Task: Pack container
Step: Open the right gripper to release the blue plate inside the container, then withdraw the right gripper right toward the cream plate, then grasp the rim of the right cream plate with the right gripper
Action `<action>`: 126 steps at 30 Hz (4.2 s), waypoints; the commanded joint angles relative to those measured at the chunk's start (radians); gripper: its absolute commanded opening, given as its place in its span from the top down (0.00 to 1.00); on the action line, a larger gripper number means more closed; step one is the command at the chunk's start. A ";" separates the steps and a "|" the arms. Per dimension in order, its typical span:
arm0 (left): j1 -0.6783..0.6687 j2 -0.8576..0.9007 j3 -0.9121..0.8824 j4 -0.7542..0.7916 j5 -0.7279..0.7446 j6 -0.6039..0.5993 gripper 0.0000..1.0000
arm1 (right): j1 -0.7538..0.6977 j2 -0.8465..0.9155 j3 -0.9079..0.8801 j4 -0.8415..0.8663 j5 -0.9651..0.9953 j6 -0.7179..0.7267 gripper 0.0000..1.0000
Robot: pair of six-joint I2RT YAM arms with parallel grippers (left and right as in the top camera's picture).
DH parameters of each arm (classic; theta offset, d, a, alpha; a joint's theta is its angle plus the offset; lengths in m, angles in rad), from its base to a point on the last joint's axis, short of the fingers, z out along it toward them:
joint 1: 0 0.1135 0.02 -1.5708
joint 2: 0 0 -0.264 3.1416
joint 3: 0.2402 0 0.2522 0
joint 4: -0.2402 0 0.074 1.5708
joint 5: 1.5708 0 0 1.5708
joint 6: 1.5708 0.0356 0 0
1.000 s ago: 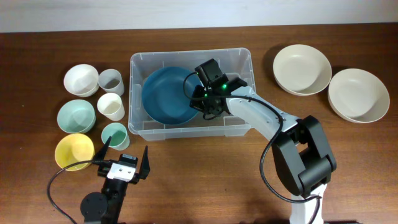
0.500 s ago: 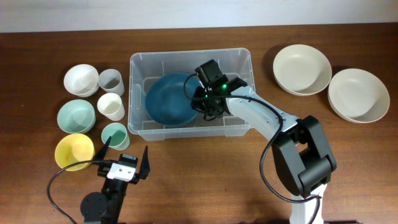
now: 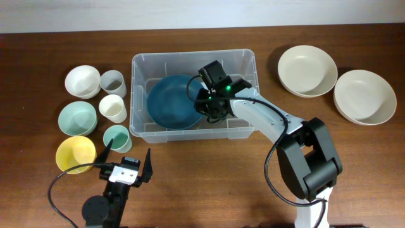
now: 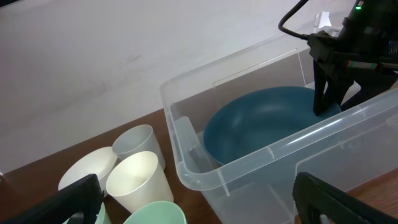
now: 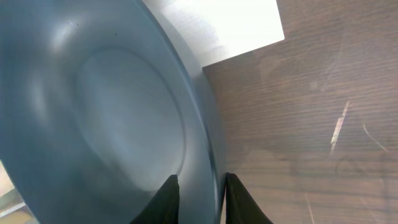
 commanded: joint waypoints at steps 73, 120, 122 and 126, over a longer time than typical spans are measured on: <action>0.006 -0.006 -0.002 -0.005 0.011 -0.003 0.00 | -1.262 -0.099 -0.046 -0.214 0.017 -0.441 0.01; 0.006 -0.006 -0.002 -0.005 0.011 -0.003 0.00 | -1.262 0.027 -0.052 -0.074 0.052 -0.459 0.25; 0.006 -0.006 -0.002 -0.005 0.011 -0.003 0.00 | -1.262 0.030 -0.052 -0.074 0.052 -0.459 0.25; 0.006 -0.006 -0.002 -0.005 0.011 -0.003 0.00 | -1.262 0.051 -0.052 -0.070 0.052 -0.459 0.25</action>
